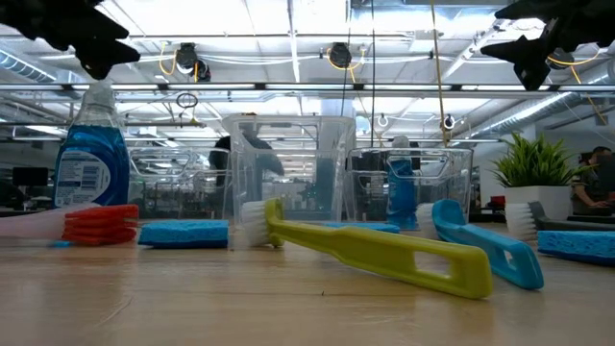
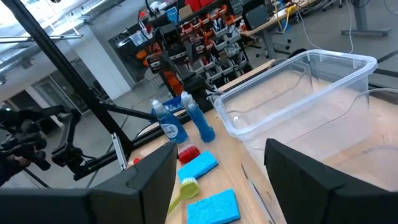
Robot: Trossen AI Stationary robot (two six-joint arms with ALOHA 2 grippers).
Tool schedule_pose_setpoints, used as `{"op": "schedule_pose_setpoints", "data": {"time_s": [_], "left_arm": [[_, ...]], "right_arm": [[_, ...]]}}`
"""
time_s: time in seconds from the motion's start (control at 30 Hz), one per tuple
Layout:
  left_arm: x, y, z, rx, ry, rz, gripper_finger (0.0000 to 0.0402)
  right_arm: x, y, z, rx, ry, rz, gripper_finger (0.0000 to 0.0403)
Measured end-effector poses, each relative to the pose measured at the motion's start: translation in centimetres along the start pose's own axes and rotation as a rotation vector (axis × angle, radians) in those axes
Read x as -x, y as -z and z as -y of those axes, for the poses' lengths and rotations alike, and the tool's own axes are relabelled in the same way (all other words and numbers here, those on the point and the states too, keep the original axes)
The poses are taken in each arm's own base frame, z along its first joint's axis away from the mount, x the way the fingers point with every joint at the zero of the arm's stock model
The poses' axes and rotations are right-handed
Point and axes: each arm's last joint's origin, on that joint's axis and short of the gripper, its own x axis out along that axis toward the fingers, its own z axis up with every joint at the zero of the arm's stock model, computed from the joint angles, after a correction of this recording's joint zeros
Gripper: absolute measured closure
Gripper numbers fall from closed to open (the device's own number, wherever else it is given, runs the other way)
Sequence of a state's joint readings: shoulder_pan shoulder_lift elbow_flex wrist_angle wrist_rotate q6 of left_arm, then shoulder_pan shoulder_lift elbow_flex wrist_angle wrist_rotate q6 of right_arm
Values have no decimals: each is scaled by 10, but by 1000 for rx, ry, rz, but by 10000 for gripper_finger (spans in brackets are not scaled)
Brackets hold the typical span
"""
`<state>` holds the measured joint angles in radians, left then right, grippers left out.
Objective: Pick & Place Kitchen Sink Supplies
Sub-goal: Put the blue dishwashing liquid into the right transparent bin
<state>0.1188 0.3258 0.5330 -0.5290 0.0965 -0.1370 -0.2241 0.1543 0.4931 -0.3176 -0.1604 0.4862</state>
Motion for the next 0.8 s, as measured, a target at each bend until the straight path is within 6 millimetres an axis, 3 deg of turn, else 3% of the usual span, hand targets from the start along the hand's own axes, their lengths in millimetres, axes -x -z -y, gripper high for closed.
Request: {"op": "schedule_pose_setpoints", "data": {"time_s": [0.33,0.8], "left_arm": [[-15,-39,9,-10,68,-338,188],[-24,-32,14,272,82,-552,188]], "right_arm": [[0,0,0,-30,1,0,174],[0,0,0,-26,2,-1,174]]}}
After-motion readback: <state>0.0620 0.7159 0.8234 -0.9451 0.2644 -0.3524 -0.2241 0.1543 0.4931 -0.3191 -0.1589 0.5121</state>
